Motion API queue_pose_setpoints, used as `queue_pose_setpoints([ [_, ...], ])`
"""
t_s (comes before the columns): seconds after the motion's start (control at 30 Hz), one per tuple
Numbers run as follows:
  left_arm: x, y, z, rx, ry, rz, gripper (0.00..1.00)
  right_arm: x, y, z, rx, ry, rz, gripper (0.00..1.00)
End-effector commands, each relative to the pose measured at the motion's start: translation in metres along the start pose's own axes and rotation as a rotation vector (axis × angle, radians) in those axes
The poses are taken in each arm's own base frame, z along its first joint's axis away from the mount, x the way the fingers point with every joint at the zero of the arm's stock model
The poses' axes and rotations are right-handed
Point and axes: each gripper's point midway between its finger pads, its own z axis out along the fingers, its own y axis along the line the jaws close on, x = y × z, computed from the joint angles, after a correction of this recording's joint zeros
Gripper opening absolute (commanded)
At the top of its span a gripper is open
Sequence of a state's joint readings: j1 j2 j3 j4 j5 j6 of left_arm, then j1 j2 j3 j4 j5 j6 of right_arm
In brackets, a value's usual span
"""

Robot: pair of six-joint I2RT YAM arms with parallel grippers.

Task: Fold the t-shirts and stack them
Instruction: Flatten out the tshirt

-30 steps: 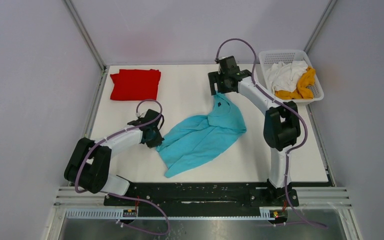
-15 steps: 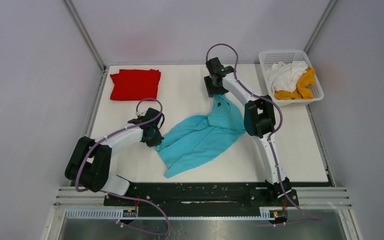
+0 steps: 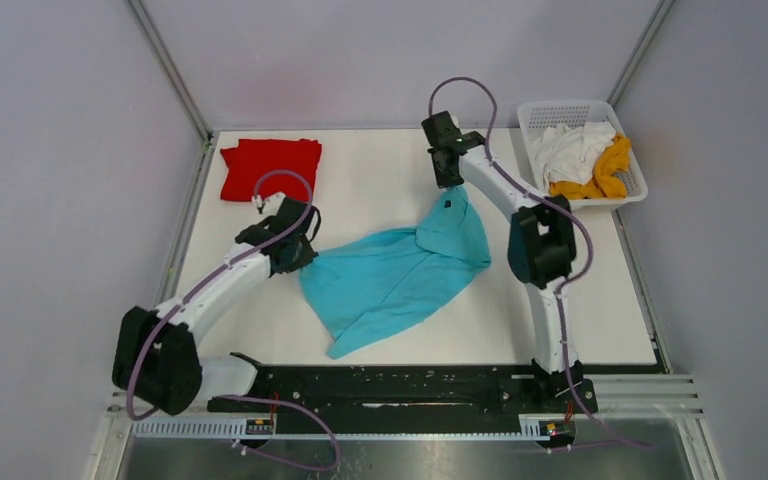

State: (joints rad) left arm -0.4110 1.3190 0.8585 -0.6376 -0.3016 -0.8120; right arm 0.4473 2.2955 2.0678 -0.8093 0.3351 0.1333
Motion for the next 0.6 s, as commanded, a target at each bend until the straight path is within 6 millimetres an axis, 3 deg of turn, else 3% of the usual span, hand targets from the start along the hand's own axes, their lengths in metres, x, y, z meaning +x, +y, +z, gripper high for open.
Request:
queue_pose_setpoints([
  [0.0,-0.082,0.001,-0.071,0.029,-0.303,-0.088,0.00,-0.064,-0.072,-0.146,0.103,-0.444,0.155,0.00],
  [0.17,-0.133,0.004,-0.156,0.181,-0.552,-0.196,0.00,-0.025,-0.105,-0.225,0.052,-0.647,0.228,0.00],
  [0.27,-0.150,0.007,-0.209,0.302,-0.662,-0.239,0.00,-0.007,-0.114,-0.273,-0.030,-0.750,0.246,0.00],
  [0.4,-0.161,0.022,-0.274,0.434,-0.788,-0.284,0.00,0.019,-0.125,-0.340,-0.149,-0.910,0.270,0.00],
  [0.57,-0.160,0.054,-0.349,0.588,-0.946,-0.337,0.00,0.062,-0.136,-0.413,-0.287,-1.128,0.243,0.00],
])
